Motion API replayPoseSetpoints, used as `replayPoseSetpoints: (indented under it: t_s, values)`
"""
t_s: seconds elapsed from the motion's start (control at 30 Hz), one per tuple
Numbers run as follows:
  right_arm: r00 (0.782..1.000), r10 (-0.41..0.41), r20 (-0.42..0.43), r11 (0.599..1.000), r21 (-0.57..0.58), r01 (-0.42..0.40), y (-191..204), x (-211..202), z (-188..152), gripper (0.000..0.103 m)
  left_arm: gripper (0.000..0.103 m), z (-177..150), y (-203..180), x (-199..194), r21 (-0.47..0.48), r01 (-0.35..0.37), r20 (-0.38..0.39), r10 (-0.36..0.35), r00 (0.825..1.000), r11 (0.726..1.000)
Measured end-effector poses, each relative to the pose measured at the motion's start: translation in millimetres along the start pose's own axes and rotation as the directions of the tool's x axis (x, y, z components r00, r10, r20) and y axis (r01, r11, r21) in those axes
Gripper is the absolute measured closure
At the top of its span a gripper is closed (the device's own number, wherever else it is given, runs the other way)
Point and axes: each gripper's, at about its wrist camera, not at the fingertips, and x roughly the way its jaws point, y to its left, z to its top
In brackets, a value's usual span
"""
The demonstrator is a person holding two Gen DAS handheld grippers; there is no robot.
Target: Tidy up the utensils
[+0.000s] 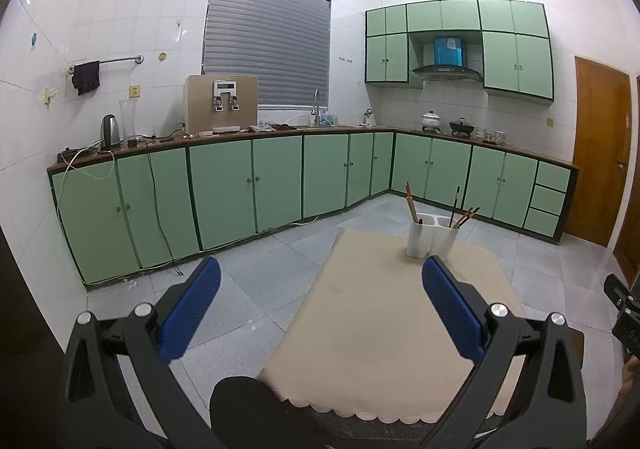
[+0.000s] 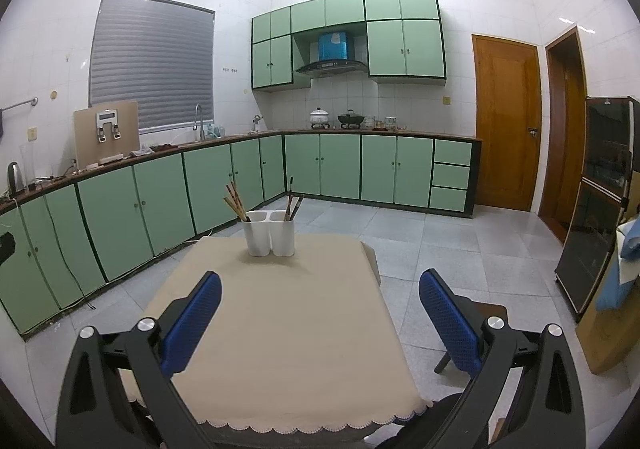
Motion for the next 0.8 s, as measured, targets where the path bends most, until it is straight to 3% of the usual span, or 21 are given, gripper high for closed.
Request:
replayPoseSetpoints:
  t_s: [0.8]
  values:
    - [1.0,-0.001,0.0,1.0,0.01,0.001,0.8,-1.6,1.6,0.006,0.005,-2.5,1.3,-0.4,0.002,0.009,-0.006,-0.009,1.0,1.0]
